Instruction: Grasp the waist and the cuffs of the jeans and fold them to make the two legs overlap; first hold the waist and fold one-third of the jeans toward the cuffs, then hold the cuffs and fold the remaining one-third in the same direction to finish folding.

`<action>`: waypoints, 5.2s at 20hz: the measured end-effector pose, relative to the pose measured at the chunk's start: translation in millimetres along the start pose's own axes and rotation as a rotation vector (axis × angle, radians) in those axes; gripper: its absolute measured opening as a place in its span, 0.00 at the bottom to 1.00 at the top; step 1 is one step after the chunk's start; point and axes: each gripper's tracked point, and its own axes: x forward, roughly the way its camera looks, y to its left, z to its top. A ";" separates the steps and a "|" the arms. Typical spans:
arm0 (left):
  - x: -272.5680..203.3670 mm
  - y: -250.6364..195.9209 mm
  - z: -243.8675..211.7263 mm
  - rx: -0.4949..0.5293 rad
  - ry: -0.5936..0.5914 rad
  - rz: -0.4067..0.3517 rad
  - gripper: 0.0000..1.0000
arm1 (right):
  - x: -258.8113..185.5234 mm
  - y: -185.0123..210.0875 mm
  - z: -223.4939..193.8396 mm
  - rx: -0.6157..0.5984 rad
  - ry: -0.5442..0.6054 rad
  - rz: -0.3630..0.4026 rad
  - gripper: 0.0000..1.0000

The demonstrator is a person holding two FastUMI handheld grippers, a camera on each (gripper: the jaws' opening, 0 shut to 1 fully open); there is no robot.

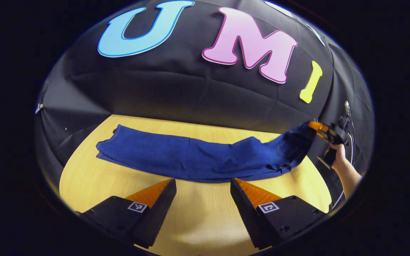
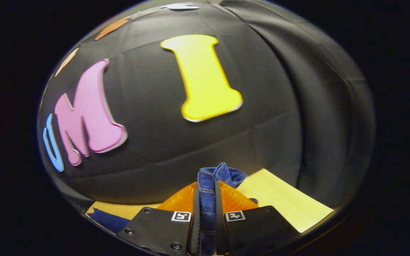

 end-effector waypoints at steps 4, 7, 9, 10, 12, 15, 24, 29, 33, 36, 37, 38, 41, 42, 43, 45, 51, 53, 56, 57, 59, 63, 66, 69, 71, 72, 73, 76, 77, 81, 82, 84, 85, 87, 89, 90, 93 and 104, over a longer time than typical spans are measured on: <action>-10.0 5.5 -17.6 -0.063 -0.013 -0.033 0.97 | -71.8 29.6 -18.4 -0.072 -0.036 0.166 0.19; -10.1 17.5 -25.9 -0.138 -0.048 -0.034 0.97 | -110.4 35.1 -29.2 -0.081 -0.004 0.292 0.19; -7.4 27.7 -26.5 -0.179 -0.072 -0.039 0.92 | -129.5 29.3 -48.6 -0.078 0.036 0.357 0.19; -5.6 35.7 -25.2 -0.197 -0.088 -0.037 0.97 | -141.9 34.9 -65.5 -0.079 0.060 0.381 0.19; 1.7 54.2 -22.2 -0.227 -0.124 -0.029 0.97 | -147.8 63.3 -114.3 -0.100 0.084 0.411 0.19; 10.2 89.1 -17.9 -0.256 -0.172 0.007 0.97 | -150.9 92.3 -170.4 -0.068 0.127 0.437 0.19; 27.6 232.6 25.8 -0.221 -0.311 0.290 0.97 | -182.8 93.3 -212.1 -0.054 0.276 0.432 0.98; 77.6 332.5 27.8 -0.248 -0.227 0.435 0.97 | -182.2 47.0 -176.1 -0.113 0.210 0.324 0.97; 121.3 354.1 15.8 -0.336 -0.140 0.417 0.97 | -178.7 20.6 -177.7 -0.149 0.228 0.276 0.97; 136.0 355.0 16.1 -0.348 -0.101 0.409 0.94 | -182.3 12.0 -184.5 -0.144 0.258 0.270 0.97; 129.1 353.0 16.8 -0.332 -0.092 0.420 0.91 | -183.4 9.9 -186.4 -0.146 0.260 0.268 0.97; 133.0 353.0 15.7 -0.312 -0.066 0.418 0.93 | -184.7 8.7 -189.2 -0.147 0.268 0.267 0.97; 148.0 337.7 12.3 -0.311 -0.041 0.369 0.57 | -190.2 4.1 -207.6 -0.130 0.321 0.266 0.97; 146.2 332.1 17.6 -0.341 -0.054 0.350 0.50 | -192.9 1.4 -212.5 -0.124 0.338 0.264 0.97; 147.1 330.4 17.5 -0.367 -0.066 0.331 0.34 | -194.0 -0.1 -214.2 -0.119 0.344 0.262 0.97; 147.6 327.5 18.6 -0.417 -0.091 0.297 0.24 | -195.3 -2.2 -214.5 -0.117 0.339 0.261 0.98; 144.1 318.0 28.9 -0.645 -0.169 0.192 0.06 | -195.1 -8.7 -211.4 -0.127 0.339 0.253 0.97; 133.7 313.1 51.2 -0.713 -0.257 0.128 0.06 | -196.4 -9.8 -209.0 -0.129 0.340 0.254 0.97; 125.2 296.5 76.6 -0.790 -0.333 0.056 0.06 | -198.3 -15.7 -205.7 -0.137 0.338 0.249 0.97; 125.3 291.1 80.4 -0.814 -0.345 0.010 0.06 | -199.5 -18.5 -204.8 -0.136 0.337 0.245 0.97; 117.9 266.9 103.1 -0.845 -0.382 -0.054 0.06 | -201.4 -20.6 -204.2 -0.135 0.339 0.242 0.97; 106.8 209.4 131.4 -0.797 -0.405 -0.165 0.06 | -202.0 -32.5 -191.9 -0.160 0.319 0.220 0.97; 91.7 152.1 164.2 -0.721 -0.428 -0.238 0.10 | -202.6 -48.2 -171.0 -0.168 0.289 0.184 0.97; 76.6 85.6 187.0 -0.665 -0.433 -0.324 0.06 | -205.7 -72.0 -145.3 -0.186 0.255 0.141 0.97; 72.2 42.0 194.1 -0.673 -0.425 -0.380 0.06 | -210.1 -93.7 -130.3 -0.199 0.239 0.109 0.97; 71.7 18.0 195.4 -0.688 -0.414 -0.410 0.05 | -212.2 -105.7 -123.8 -0.205 0.234 0.094 0.97; 74.5 -3.5 194.3 -0.706 -0.404 -0.442 0.05 | -214.3 -117.2 -117.4 -0.212 0.228 0.078 0.97; 89.6 -78.5 191.0 -0.732 -0.355 -0.528 0.06 | -220.8 -157.4 -99.0 -0.254 0.213 0.030 0.97; 98.9 -106.2 187.3 -0.719 -0.332 -0.547 0.06 | -222.5 -170.5 -91.4 -0.269 0.205 0.013 0.97; 134.6 -190.4 149.1 -0.593 -0.215 -0.549 0.06 | -226.9 -218.0 -65.5 -0.310 0.173 -0.048 0.97; 143.0 -205.5 137.1 -0.560 -0.182 -0.548 0.06 | -228.0 -228.7 -60.4 -0.313 0.166 -0.062 0.97; 161.0 -230.9 108.1 -0.500 -0.124 -0.535 0.06 | -232.7 -246.7 -50.8 -0.314 0.156 -0.091 0.97; 169.8 -241.0 96.0 -0.478 -0.100 -0.526 0.06 | -236.7 -251.9 -48.0 -0.312 0.153 -0.101 0.97; 188.0 -256.0 73.0 -0.423 -0.059 -0.482 0.06 | -247.2 -262.8 -42.9 -0.305 0.145 -0.125 0.97; 195.6 -263.1 52.3 -0.352 -0.017 -0.442 0.07 | -261.1 -266.6 -40.2 -0.297 0.135 -0.142 0.97; 194.4 -264.4 45.6 -0.314 -0.009 -0.423 0.08 | -268.0 -267.8 -40.0 -0.296 0.131 -0.150 0.97; 197.0 -267.9 42.5 -0.229 -0.037 -0.411 0.21 | -294.1 -261.8 -37.7 -0.302 0.129 -0.168 0.97; 5.0 -212.8 120.5 -0.028 -0.355 -0.317 0.88 | -396.9 -167.0 60.8 -0.367 -0.003 -0.118 0.97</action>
